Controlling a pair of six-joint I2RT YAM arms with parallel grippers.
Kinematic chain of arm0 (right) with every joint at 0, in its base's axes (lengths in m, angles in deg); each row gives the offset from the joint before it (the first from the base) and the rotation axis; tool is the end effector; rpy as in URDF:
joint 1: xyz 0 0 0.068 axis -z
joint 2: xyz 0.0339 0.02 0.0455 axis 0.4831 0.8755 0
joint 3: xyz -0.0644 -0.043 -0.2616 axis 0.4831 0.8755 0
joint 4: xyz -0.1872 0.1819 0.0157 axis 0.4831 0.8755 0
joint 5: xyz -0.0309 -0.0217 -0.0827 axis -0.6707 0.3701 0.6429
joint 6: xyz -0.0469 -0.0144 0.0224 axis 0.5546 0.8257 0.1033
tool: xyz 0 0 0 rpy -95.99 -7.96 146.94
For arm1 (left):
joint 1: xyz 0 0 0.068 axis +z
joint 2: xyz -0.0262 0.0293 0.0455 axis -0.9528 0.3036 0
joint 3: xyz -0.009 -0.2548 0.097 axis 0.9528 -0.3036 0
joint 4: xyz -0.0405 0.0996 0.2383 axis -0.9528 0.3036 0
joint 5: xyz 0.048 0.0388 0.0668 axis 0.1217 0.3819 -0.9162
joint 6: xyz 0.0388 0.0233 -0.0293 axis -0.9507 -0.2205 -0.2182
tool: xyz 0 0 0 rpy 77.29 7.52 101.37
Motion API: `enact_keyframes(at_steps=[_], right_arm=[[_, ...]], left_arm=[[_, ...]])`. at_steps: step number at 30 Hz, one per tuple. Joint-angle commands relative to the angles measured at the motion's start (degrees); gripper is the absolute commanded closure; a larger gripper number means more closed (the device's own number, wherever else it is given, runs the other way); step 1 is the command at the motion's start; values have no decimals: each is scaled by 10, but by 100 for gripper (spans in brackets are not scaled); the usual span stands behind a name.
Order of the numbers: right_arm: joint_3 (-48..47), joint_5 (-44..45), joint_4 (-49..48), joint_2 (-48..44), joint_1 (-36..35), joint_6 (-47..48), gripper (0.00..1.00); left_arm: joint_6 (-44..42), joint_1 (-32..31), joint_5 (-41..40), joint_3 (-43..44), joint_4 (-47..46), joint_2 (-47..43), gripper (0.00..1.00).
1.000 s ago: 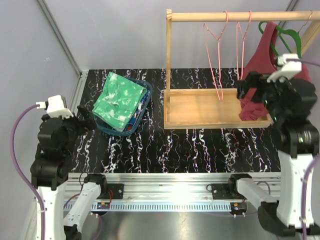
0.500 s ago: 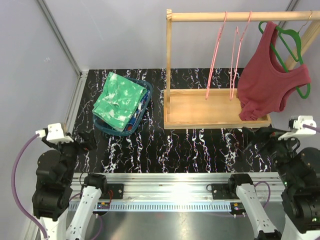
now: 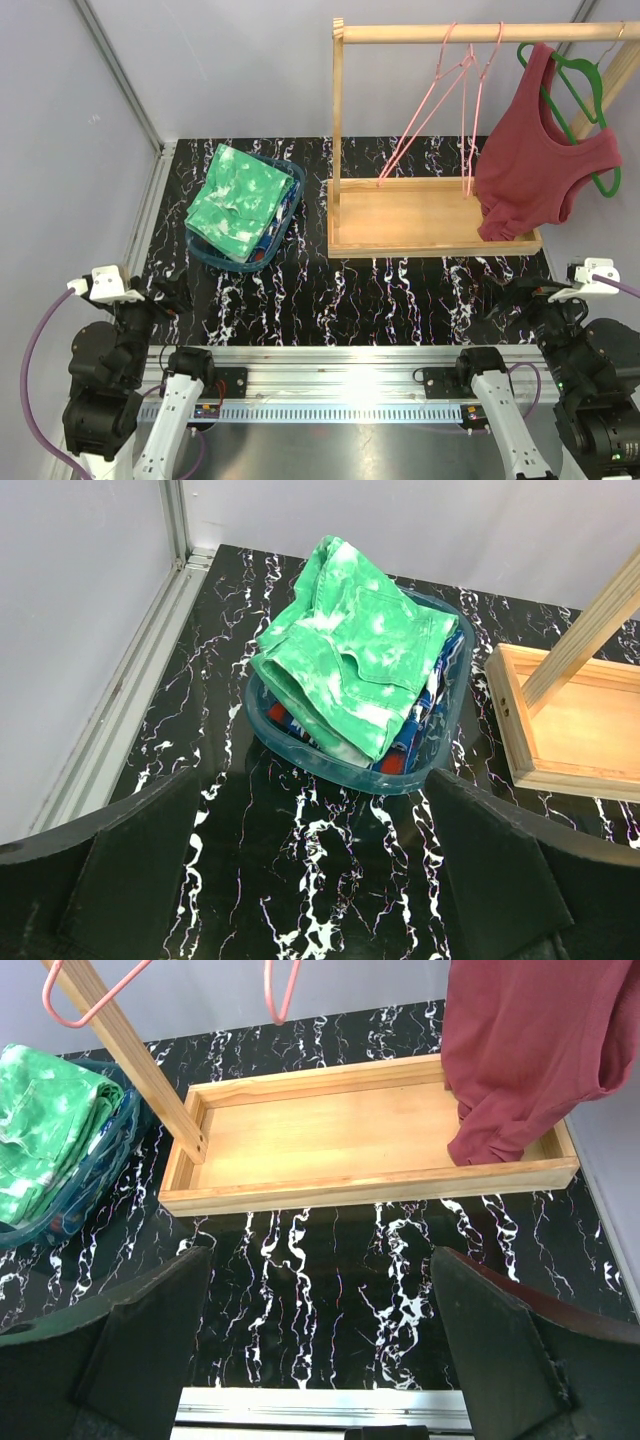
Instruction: Remove the trousers from the hanger
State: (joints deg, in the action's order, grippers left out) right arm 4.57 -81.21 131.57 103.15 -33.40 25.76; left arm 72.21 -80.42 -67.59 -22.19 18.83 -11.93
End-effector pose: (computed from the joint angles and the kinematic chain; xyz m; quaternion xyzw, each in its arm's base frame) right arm -0.0268 -0.0028 0.4250 0.0191 0.7618 0.0553 0.6451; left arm -0.0070 0.0075 0.3671 -0.0746 0.7357 -0.0384 0.6721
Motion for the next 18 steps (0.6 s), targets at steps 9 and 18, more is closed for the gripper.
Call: enact_keyframes(at_steps=[9, 18], right_arm=[[-21, 3, -32, 51, -4, -7, 1], [4, -7, -43, 61, -5, -5, 0]], left_arm=[[7, -3, 13, 8, -24, 25, 1], [7, -3, 20, 13, -30, 39, 1]])
